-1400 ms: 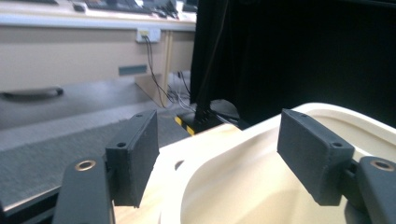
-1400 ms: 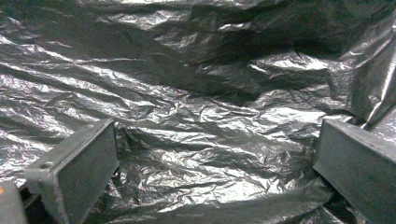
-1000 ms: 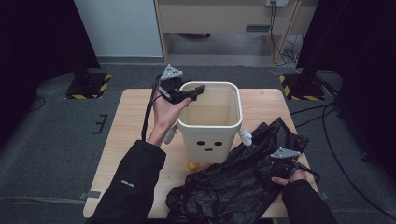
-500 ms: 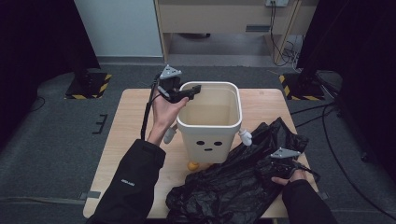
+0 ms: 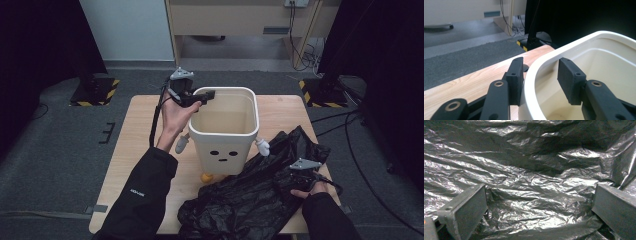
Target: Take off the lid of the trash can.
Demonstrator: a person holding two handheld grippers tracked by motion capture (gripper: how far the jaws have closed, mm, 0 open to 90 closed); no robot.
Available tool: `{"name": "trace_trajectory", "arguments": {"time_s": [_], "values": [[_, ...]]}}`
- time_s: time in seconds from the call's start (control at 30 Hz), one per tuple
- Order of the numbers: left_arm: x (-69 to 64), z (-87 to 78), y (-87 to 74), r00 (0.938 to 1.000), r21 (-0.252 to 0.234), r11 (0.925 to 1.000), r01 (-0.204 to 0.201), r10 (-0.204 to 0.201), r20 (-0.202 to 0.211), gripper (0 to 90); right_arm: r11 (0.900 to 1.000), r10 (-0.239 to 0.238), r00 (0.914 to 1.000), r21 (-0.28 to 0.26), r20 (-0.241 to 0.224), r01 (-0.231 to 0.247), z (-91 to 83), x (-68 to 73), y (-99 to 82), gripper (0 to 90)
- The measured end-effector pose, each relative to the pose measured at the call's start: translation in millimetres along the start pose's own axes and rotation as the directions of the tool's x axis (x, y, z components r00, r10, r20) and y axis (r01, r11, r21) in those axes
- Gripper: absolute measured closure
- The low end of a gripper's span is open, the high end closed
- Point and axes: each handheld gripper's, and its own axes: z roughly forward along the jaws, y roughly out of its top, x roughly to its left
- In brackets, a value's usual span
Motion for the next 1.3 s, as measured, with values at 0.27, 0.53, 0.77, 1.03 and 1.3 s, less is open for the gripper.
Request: {"name": "trace_trajectory", "arguments": {"time_s": [0.27,0.53,0.77,1.03,1.3], "values": [[0.7,-2.4,6.6,0.9991,-0.026,0.9989,0.038,-0.037,0.02,57.4,1.0,-0.001,1.0,-0.001,0.0,0.001,0.1,-0.1,0.0,0.2],[-5.3,-16.3,20.7,0.9997,-0.093,0.9954,0.023,-0.023,0.002,57.9,1.0,-0.002,1.0,-0.002,0.0,0.002,0.1,-0.2,-0.1,0.2],[-4.5,-42.9,29.8,0.9994,-0.172,0.9851,0.003,-0.008,-0.033,57.9,1.0,-0.001,1.0,-0.001,0.0,0.001,0.1,-0.1,0.0,0.2],[5.2,-88.1,20.6,0.9931,-0.214,0.9764,-0.029,0.003,-0.118,57.8,1.0,0.0,1.0,-0.001,0.0,0.0,0.0,0.0,0.0,0.2],[35.8,-151.4,-5.3,0.9753,-0.264,0.9642,-0.024,-0.036,-0.218,57.8,1.0,-0.001,1.0,0.0,-0.001,0.001,0.0,-0.1,0.0,0.2]]}}
